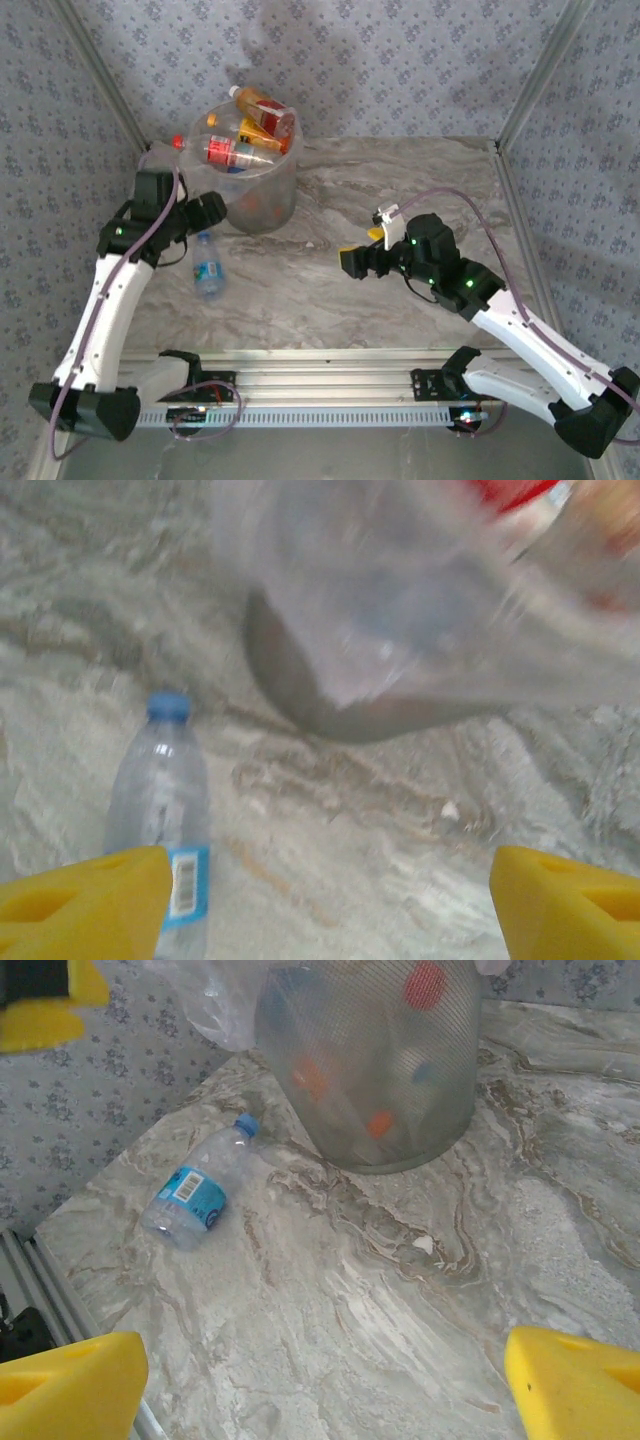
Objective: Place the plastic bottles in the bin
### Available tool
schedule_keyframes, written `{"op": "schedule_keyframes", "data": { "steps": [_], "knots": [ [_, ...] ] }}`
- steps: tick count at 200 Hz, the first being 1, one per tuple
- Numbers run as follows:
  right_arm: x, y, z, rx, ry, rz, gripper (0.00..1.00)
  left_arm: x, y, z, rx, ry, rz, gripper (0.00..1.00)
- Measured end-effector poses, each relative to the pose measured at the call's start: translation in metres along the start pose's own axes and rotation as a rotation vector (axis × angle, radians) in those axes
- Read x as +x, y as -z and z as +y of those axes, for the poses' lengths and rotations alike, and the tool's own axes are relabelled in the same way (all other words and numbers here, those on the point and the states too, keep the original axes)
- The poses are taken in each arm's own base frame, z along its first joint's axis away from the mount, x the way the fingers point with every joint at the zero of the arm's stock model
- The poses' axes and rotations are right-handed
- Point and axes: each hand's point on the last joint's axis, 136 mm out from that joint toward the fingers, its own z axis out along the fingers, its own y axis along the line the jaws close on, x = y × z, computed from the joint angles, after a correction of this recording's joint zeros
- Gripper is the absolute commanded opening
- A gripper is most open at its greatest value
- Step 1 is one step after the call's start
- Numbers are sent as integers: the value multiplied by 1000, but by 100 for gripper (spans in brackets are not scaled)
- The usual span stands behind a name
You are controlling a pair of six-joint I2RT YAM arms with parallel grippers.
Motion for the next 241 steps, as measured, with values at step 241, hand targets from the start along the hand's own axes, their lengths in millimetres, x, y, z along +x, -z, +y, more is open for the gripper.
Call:
{"op": "schedule_keyframes", "data": {
  "steps": [241],
  "knots": [
    [0,-6,46,-250,-1,88,100,131,-129,113,-315,203,439,80]
  ]
}}
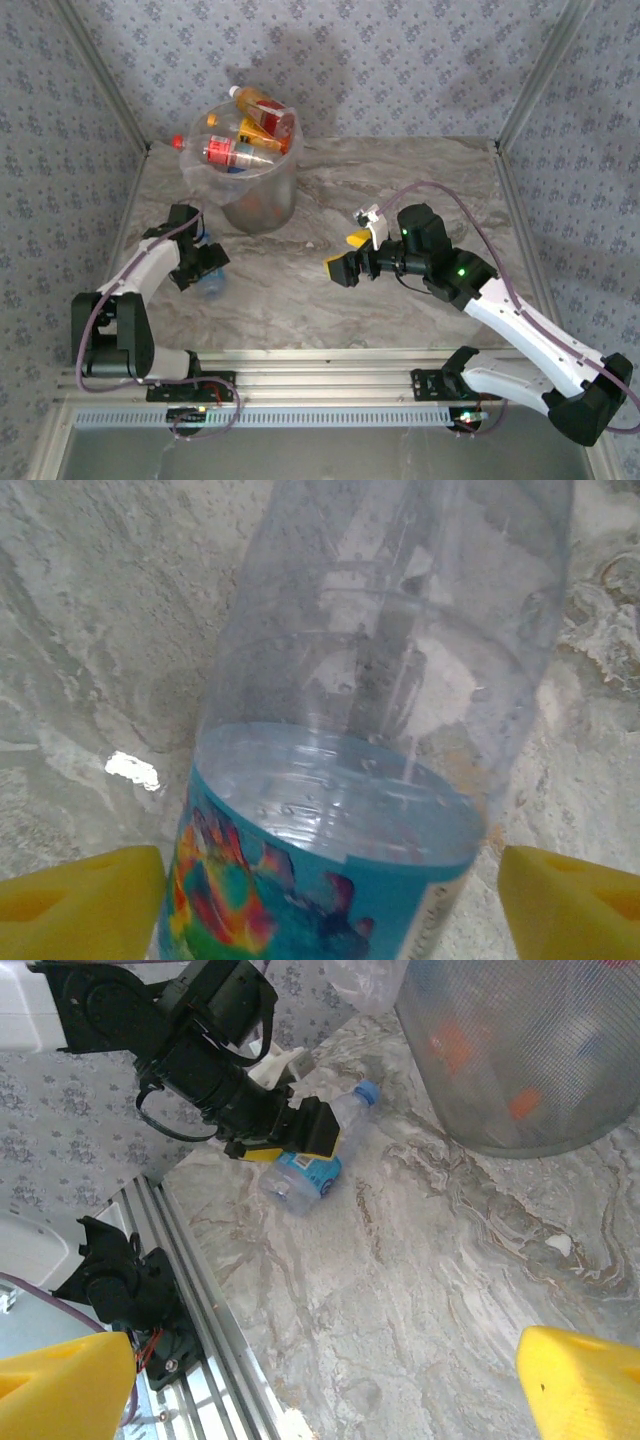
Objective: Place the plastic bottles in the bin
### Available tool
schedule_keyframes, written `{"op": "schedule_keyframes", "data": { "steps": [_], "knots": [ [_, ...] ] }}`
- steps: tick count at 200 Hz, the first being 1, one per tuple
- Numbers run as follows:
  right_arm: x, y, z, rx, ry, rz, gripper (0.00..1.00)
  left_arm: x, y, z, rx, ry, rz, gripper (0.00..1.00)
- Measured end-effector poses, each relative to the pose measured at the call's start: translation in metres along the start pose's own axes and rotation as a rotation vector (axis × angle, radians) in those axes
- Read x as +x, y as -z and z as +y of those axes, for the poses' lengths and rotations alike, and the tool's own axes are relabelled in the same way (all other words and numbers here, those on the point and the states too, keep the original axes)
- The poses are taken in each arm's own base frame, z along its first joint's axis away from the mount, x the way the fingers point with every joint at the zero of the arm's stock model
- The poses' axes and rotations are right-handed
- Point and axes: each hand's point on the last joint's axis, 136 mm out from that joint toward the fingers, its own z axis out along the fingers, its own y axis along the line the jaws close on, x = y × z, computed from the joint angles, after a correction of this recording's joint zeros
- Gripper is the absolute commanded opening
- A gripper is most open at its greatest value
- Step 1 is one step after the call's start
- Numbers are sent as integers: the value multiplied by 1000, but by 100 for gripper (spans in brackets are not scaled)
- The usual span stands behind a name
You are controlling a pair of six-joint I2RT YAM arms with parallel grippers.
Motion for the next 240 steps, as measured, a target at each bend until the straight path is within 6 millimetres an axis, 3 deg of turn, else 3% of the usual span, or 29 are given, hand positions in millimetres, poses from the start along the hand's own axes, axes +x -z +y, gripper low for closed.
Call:
{"op": "schedule_keyframes", "data": {
  "steps": [42,88,129,181,224,240],
  "knots": [
    [1,-1,1,-8,-2,6,100,2,-8,-1,33,27,3,67],
    [1,-1,1,-10,-1,6,100,5,9,1,71,64,-56,65],
    [2,-1,1,-9,-2,11,100,-5,72,4,149,110,-258,65],
    [-5,2,2,2,4,-8,100,-29,166,14,178,164,-513,64],
    [-9,6,2,11,10,-24,100,-61,238,-10,267,157,-635,64],
    [-10,6,2,13,12,-28,100,-69,247,-18,290,151,-652,63]
  ]
}}
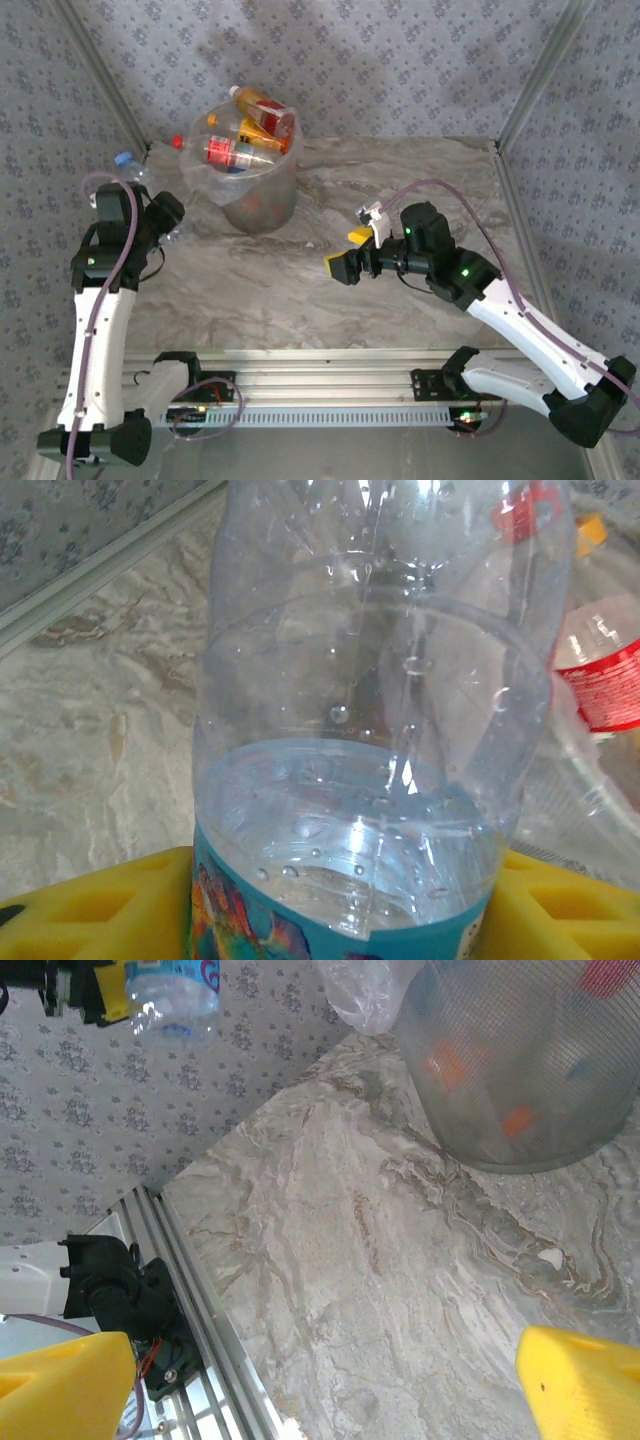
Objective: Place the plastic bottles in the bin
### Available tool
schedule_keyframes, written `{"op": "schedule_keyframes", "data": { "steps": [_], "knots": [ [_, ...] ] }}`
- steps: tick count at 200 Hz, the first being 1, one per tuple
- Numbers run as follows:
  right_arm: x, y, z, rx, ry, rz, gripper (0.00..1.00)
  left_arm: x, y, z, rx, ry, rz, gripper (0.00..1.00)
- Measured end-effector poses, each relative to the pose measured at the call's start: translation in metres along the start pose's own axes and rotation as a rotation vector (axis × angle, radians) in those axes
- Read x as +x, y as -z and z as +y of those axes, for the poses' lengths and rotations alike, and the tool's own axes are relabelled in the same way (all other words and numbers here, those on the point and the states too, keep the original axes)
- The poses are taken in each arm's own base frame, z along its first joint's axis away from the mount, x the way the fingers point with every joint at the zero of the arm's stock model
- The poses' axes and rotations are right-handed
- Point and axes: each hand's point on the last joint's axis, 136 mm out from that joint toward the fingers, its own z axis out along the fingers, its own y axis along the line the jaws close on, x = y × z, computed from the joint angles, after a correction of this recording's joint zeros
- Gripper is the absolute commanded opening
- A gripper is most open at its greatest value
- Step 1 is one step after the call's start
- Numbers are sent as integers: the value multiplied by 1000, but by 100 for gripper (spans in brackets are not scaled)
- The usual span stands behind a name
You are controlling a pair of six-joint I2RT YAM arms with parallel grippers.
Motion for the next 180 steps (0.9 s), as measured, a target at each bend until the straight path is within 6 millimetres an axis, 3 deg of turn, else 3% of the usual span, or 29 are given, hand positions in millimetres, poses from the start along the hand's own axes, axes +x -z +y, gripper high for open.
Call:
{"op": "schedule_keyframes", "data": {
  "steps": [15,36,57,123,180],
  "knots": [
    [-1,1,0,3,1,-4,100,-3,-5,-10,4,6,43,63],
    [-2,2,0,6,3,-10,100,-45,-8,-57,113,39,-15,62],
    [-3,3,0,9,4,-14,100,-61,-19,-92,184,54,-31,62],
    [-5,9,0,21,8,-28,100,-68,-60,-179,313,80,0,62],
    [-7,14,0,34,12,-42,100,-46,-104,-213,330,184,63,62]
  ]
}}
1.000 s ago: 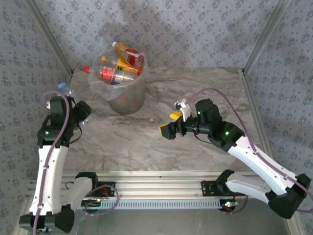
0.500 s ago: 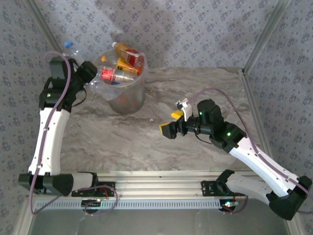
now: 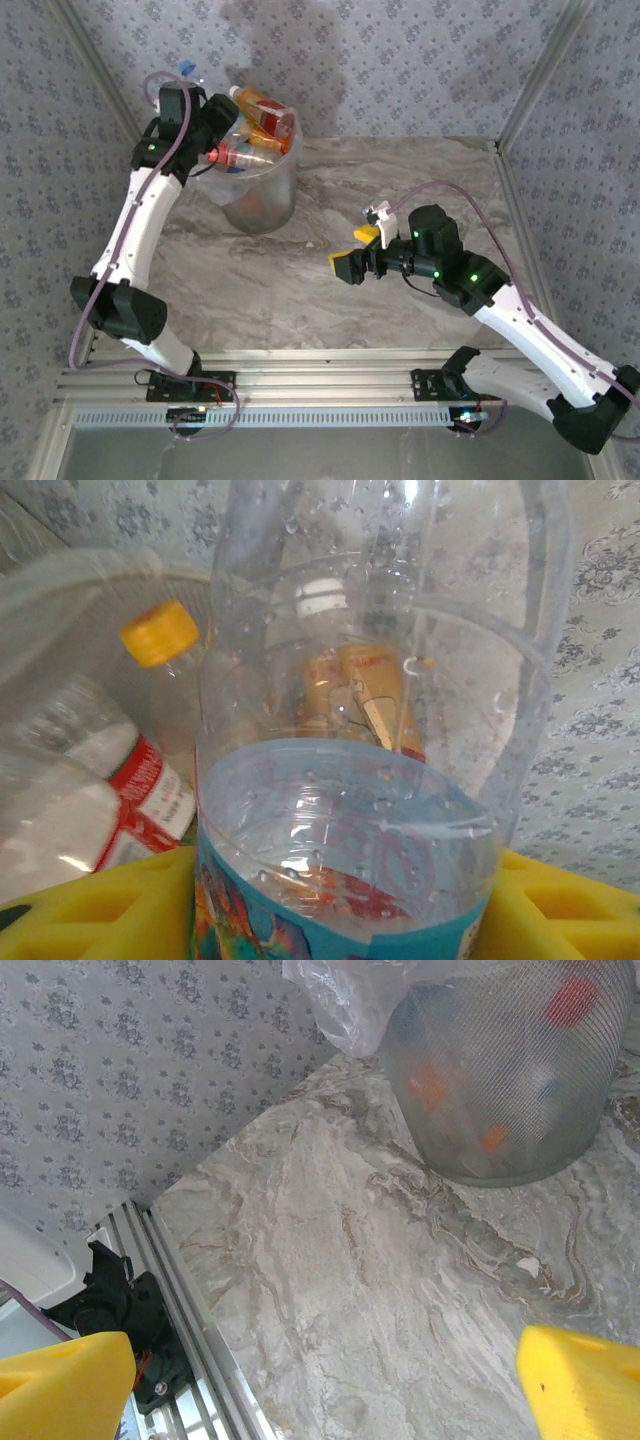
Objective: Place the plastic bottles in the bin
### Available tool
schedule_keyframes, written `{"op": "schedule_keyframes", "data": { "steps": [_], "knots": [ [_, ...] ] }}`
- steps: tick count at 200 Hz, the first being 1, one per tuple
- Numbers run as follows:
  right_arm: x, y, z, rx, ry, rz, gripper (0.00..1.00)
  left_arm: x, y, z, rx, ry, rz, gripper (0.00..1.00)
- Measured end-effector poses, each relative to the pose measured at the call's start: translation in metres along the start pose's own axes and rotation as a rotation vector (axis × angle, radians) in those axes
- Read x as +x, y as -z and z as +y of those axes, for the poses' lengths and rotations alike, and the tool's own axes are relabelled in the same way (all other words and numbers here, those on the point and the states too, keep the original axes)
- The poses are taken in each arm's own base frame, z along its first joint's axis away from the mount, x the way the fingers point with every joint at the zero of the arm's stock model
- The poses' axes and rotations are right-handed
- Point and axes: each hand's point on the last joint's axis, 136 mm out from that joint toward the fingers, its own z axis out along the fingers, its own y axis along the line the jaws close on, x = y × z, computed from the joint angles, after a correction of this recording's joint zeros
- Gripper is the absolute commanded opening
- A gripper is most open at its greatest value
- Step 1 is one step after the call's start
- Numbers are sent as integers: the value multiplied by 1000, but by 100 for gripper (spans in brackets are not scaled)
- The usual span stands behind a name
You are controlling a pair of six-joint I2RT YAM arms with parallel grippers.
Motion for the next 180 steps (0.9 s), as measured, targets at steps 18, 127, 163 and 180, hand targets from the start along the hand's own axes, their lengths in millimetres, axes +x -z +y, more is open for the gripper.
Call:
{"op": "schedule_keyframes", "data": {
  "steps": [18,127,163,180],
  "knots": [
    [-1,1,1,0,1,-3,100,11,-10,-8,18,32,11,62],
    [-1,6,0,16,5,-13,100,42,-37,-26,51,110,32,82],
    [-1,6,0,20,4,-14,100,39,-35,-27,50,109,18,83],
    [-1,6,0,20,4,-14,100,37,-33,-27,48,107,6,83]
  ]
}}
